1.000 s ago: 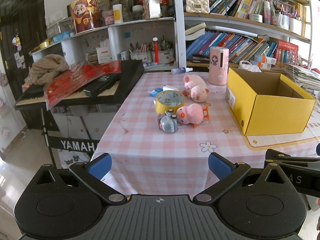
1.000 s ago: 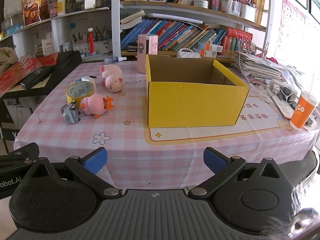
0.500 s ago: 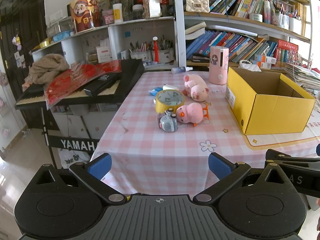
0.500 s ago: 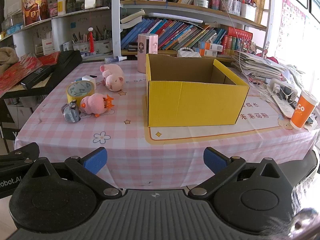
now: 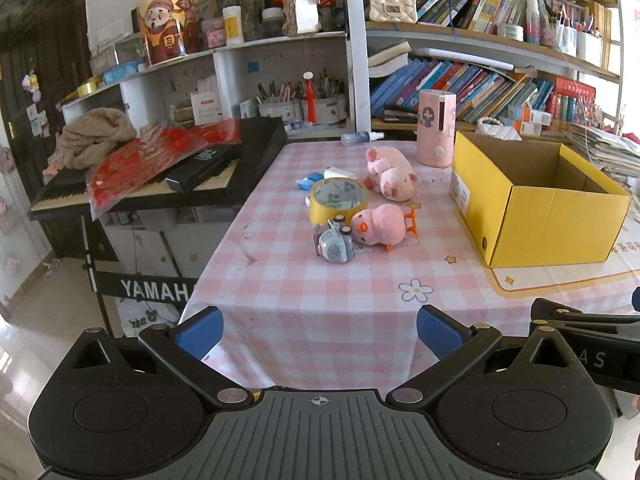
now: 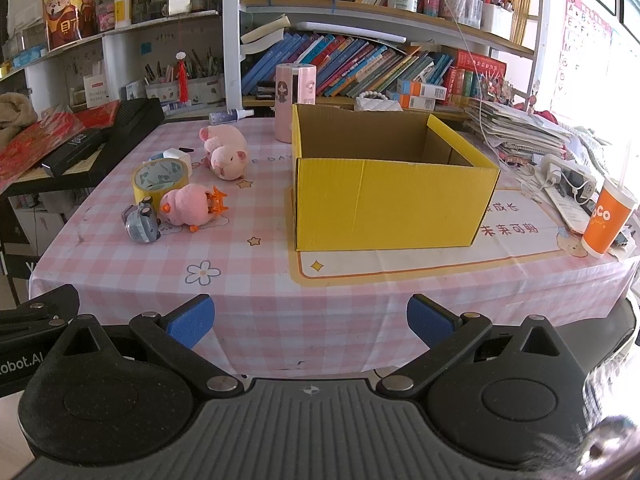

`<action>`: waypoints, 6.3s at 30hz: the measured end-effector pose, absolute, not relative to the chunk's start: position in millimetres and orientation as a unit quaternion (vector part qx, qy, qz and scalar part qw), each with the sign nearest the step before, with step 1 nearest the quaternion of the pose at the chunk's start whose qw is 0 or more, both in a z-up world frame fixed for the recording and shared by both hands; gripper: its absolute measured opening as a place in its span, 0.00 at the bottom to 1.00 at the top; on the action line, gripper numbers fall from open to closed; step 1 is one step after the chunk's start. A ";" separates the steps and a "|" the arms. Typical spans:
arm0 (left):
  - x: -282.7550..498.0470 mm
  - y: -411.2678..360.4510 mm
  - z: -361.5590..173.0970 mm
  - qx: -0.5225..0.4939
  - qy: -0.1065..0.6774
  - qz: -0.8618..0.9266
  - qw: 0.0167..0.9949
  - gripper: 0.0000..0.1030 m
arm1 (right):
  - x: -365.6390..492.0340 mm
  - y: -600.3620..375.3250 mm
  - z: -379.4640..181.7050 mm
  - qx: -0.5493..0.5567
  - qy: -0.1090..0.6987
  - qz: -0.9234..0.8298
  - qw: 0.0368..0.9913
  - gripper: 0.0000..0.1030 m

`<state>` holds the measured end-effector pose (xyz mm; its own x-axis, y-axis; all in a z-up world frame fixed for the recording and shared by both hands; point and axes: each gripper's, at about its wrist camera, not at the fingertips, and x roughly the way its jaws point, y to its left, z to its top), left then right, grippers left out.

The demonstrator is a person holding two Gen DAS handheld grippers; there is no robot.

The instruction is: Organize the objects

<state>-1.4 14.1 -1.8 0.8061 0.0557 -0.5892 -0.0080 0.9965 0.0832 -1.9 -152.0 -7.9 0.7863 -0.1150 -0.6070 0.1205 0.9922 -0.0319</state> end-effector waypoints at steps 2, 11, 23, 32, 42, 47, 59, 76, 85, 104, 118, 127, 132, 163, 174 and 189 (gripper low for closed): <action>-1.3 14.1 -2.0 0.038 0.311 0.016 0.949 1.00 | -1.6 -152.7 -7.8 0.004 0.321 -0.062 0.945 1.00; 1.3 12.5 -2.9 0.039 0.310 0.016 0.950 1.00 | -0.7 -152.4 -7.8 0.005 0.321 -0.062 0.945 1.00; 9.9 15.8 0.0 0.034 0.303 -0.001 0.952 1.00 | 5.0 -151.5 -6.9 0.007 0.316 -0.063 0.946 1.00; 11.8 25.2 -0.2 0.023 0.309 -0.006 0.951 1.00 | 7.6 -149.2 -2.7 0.006 0.312 -0.061 0.948 1.00; 11.6 27.8 1.0 0.015 0.300 -0.001 0.954 1.00 | 7.5 -147.0 -3.0 0.005 0.307 -0.046 0.951 0.98; 13.6 28.8 -0.8 0.012 0.302 -0.004 0.953 1.00 | 9.8 -148.4 -6.7 0.008 0.311 -0.033 0.950 0.94; 24.3 38.9 -4.2 -0.001 0.284 0.009 0.959 1.00 | 31.3 -139.0 -17.3 0.001 0.326 0.008 0.945 0.88; 67.7 65.3 -13.4 -0.053 0.316 0.061 0.945 1.00 | 95.6 -117.3 -27.8 -0.027 0.353 0.090 0.931 0.85; 94.7 73.8 -20.6 -0.079 0.326 0.097 0.937 1.00 | 135.0 -105.7 -36.6 -0.050 0.358 0.139 0.922 0.72; 137.1 74.8 -26.5 -0.088 0.344 0.134 0.925 1.00 | 195.7 -102.3 -51.0 -0.058 0.369 0.183 0.909 0.71; 151.8 74.6 -26.4 -0.076 0.357 0.154 0.918 1.00 | 251.7 -94.1 -72.2 -0.068 0.381 0.171 0.906 0.81; 162.7 79.4 -27.8 -0.084 0.363 0.154 0.915 1.00 | 272.9 -79.2 -89.1 -0.088 0.401 0.198 0.890 0.75; 170.1 82.0 -27.4 -0.097 0.362 0.151 0.915 1.00 | 272.2 -85.3 -75.7 -0.080 0.380 0.190 0.902 0.54; 224.5 14.4 -66.2 -0.015 0.412 0.011 0.911 0.77 | 240.7 -124.4 3.7 -0.036 0.253 0.169 0.952 0.53; 231.0 25.4 -79.8 -0.061 0.444 0.015 0.894 0.43 | 236.2 -129.2 0.3 -0.045 0.261 0.163 0.950 0.53; 169.3 63.5 -4.2 -0.102 0.357 0.019 0.928 0.44 | 198.1 -142.5 10.1 -0.035 0.270 0.164 0.948 0.53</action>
<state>169.3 63.5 -4.2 0.7438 -0.0377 -0.6673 -0.1079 0.9785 -0.1756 198.1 -142.5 10.1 0.8001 0.2925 -0.5237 -0.3302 0.9436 0.0226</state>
